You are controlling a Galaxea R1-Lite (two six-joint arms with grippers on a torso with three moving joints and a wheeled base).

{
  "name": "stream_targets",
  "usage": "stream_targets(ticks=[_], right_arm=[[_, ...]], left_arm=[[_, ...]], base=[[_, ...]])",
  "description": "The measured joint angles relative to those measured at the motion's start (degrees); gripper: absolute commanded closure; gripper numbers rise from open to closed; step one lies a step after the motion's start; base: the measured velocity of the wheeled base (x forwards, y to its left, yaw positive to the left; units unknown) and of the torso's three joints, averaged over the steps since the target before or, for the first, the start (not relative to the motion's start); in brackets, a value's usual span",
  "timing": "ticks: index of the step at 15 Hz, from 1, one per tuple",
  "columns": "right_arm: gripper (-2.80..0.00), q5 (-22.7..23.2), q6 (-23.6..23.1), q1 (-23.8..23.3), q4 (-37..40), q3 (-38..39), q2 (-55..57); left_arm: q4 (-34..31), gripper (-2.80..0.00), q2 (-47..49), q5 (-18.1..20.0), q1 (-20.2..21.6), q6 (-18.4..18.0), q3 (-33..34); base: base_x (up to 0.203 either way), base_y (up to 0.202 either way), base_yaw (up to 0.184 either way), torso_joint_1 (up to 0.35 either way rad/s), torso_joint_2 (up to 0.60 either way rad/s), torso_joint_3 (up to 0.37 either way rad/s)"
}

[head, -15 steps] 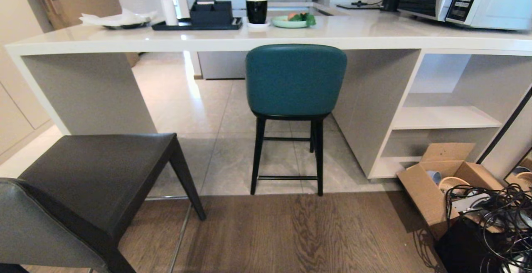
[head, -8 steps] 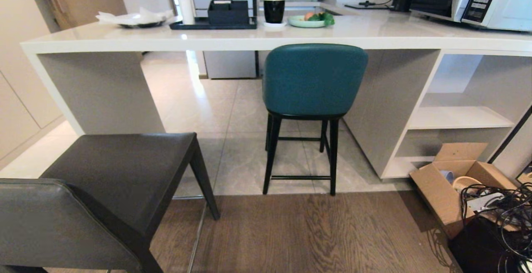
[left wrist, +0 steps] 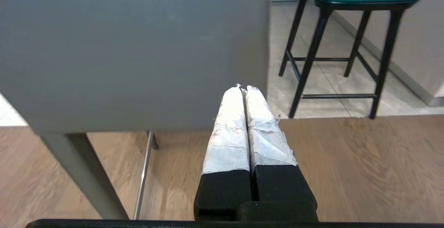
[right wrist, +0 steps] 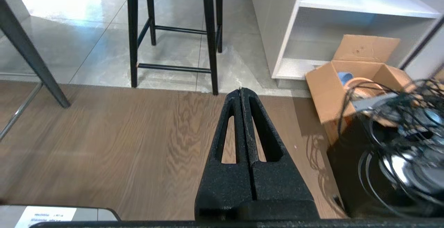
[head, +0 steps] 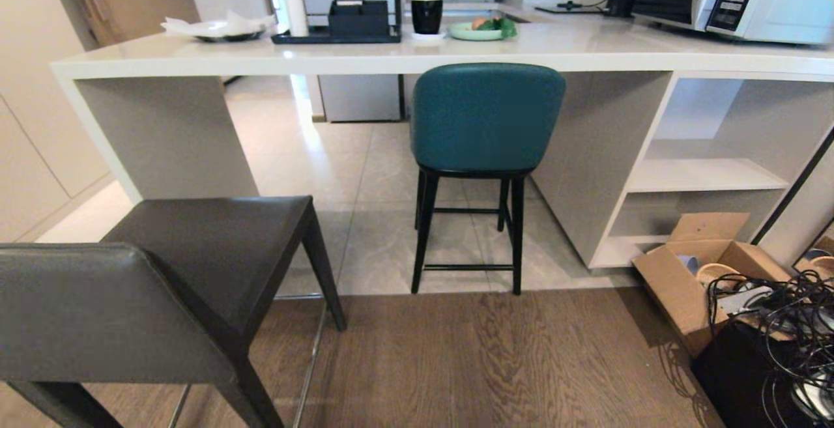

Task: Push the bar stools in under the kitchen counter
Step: Push the gray chair back under the dining table

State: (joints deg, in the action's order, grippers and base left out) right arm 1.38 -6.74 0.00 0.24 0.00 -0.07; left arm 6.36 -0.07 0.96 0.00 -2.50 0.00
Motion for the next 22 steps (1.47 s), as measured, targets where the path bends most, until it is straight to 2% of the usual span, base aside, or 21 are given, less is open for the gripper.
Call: stream_targets(ticks=[7,22], right_arm=[[0.0,0.0,-0.4,0.0,0.0,0.0,0.0],[0.0,0.0,-0.4,0.0,0.0,0.0,0.0]], left_arm=[[0.0,0.0,0.0,0.0,0.0,0.4,0.0],[0.0,0.0,0.0,0.0,0.0,0.4,0.0]], base=[[0.0,0.016,-0.001,0.0,0.0,0.0],[0.0,0.196,-0.002,0.003,0.0,0.002]])
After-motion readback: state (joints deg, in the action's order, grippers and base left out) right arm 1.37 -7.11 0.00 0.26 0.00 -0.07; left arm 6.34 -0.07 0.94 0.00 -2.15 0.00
